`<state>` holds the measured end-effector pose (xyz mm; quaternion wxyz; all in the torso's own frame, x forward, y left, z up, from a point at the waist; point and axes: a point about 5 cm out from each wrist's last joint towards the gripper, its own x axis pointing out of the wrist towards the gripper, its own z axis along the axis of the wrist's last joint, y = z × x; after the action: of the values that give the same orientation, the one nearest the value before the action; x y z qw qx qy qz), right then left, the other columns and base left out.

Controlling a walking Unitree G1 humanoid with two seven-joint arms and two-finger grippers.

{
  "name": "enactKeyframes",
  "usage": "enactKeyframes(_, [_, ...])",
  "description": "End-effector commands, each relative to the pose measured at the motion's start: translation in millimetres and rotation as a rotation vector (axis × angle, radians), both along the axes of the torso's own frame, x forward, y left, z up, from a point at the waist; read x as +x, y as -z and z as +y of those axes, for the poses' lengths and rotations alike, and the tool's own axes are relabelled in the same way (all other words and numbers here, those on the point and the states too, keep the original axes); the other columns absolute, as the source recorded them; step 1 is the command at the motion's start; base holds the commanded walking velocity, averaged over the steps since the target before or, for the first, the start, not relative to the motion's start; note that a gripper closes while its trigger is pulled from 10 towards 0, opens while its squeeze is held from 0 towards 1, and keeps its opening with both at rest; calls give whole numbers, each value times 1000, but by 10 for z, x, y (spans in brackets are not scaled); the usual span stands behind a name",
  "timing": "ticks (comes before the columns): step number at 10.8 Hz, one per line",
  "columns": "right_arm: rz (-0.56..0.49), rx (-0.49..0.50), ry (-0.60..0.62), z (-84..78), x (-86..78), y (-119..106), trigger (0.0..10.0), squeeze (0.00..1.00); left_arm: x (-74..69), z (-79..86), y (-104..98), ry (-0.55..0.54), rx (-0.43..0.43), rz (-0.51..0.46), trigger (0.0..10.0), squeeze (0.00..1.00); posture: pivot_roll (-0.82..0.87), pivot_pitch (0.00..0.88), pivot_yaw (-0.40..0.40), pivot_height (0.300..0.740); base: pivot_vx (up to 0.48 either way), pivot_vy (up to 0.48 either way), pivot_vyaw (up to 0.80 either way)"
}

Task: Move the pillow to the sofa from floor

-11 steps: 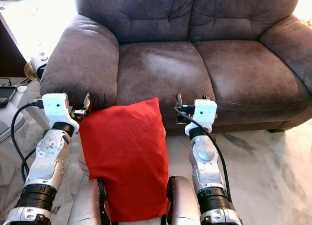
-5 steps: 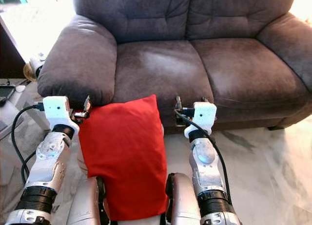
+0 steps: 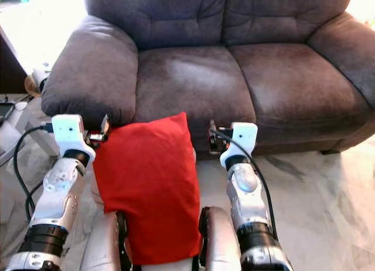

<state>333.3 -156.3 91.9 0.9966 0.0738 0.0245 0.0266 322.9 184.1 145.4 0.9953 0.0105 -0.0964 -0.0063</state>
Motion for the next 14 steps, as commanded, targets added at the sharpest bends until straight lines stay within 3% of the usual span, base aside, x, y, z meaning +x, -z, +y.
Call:
enactKeyframes(1, [49, 53, 7, -60, 40, 36, 10000, 0, -5, -17, -67, 9, 28, -11, 10000, 0, 83, 113, -43, 545, 0, 0, 0])
enactKeyframes(4, [151, 205, -78, -26, 287, -25, 10000, 0, -131, 0, -279, 7, -22, -40, 10000, 0, 122, 238, -60, 545, 0, 0, 0])
enactKeyframes(6, [177, 246, -100, -11, 317, -23, 10000, 0, -150, 8, -445, -6, -73, -69, 10000, 0, 139, 298, -68, 545, 0, 0, 0])
enactKeyframes(7, [191, 249, -144, 38, 337, -27, 10000, 0, -152, 11, -635, -10, -100, -109, 10000, 0, 149, 349, -69, 545, 0, 0, 0])
enactKeyframes(9, [204, 275, -223, 160, 352, -26, 10000, 0, -182, -53, -809, 8, -132, -130, 10000, 0, 176, 422, -66, 545, 0, 0, 0])
enactKeyframes(12, [232, 243, -275, 383, 384, -37, 10000, 0, -259, -107, -841, 22, -149, -93, 10000, 0, 195, 471, -63, 545, 0, 0, 0])
enactKeyframes(14, [215, 258, -309, 520, 404, -87, 10000, 0, -289, -134, -826, 24, -146, -73, 10000, 0, 214, 454, -61, 545, 0, 0, 0])
